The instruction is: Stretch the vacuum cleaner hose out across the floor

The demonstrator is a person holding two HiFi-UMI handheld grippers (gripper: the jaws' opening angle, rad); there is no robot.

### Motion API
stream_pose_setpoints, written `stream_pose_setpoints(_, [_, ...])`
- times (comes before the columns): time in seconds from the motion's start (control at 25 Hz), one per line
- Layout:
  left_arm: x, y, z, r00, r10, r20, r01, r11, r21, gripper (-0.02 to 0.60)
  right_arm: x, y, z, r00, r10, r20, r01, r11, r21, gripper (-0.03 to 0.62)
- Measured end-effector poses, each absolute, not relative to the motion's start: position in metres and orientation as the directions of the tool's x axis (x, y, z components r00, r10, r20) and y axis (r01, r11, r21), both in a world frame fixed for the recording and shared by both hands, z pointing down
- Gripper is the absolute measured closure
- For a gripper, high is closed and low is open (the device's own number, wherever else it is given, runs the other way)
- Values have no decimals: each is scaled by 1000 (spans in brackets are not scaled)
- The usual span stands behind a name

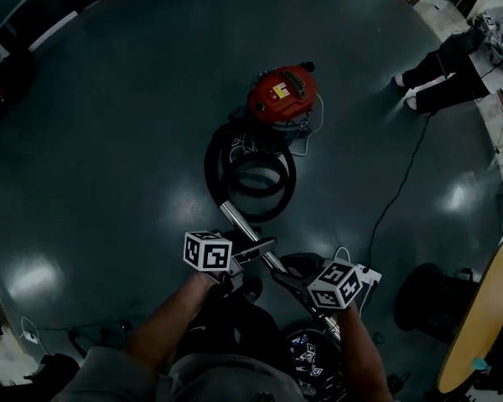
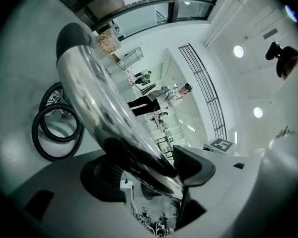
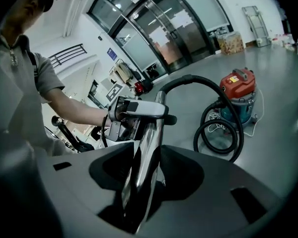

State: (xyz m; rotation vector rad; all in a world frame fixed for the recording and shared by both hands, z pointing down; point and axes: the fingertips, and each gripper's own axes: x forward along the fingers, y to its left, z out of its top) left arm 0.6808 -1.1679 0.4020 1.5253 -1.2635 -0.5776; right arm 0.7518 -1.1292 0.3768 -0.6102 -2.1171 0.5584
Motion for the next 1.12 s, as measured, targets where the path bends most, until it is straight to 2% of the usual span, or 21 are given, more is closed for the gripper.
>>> stream_pose_setpoints(0.12, [699, -1176, 390, 329, -902, 280, -480, 96, 872, 300, 772, -1131, 373, -583, 538, 609, 191, 819, -541, 430])
stream_pose_setpoints(0.28, [730, -1195, 368, 318, -876, 362, -636, 87, 767, 347, 800, -1128, 369, -635, 443, 633, 161, 877, -453, 430])
stream_pose_setpoints(0.56, [760, -1228, 320, 346, -844, 410, -807, -45, 589, 376, 840, -1147, 334, -737, 205, 644, 7, 955, -296, 430])
stream_pose_setpoints(0.72, [765, -1231, 306, 407, -801, 438, -867, -188, 462, 383, 869, -1166, 307, -764, 81, 640, -64, 978, -200, 427])
stream_pose_setpoints(0.92, [767, -1215, 295, 530, -704, 472, -847, -424, 319, 391, 863, -1213, 256, -719, -115, 685, -74, 993, 89, 410])
stream_pose_setpoints(1.12, [768, -1163, 284, 664, -559, 497, -726, -641, 249, 392, 818, -1221, 181, -640, -262, 722, 89, 909, 408, 336])
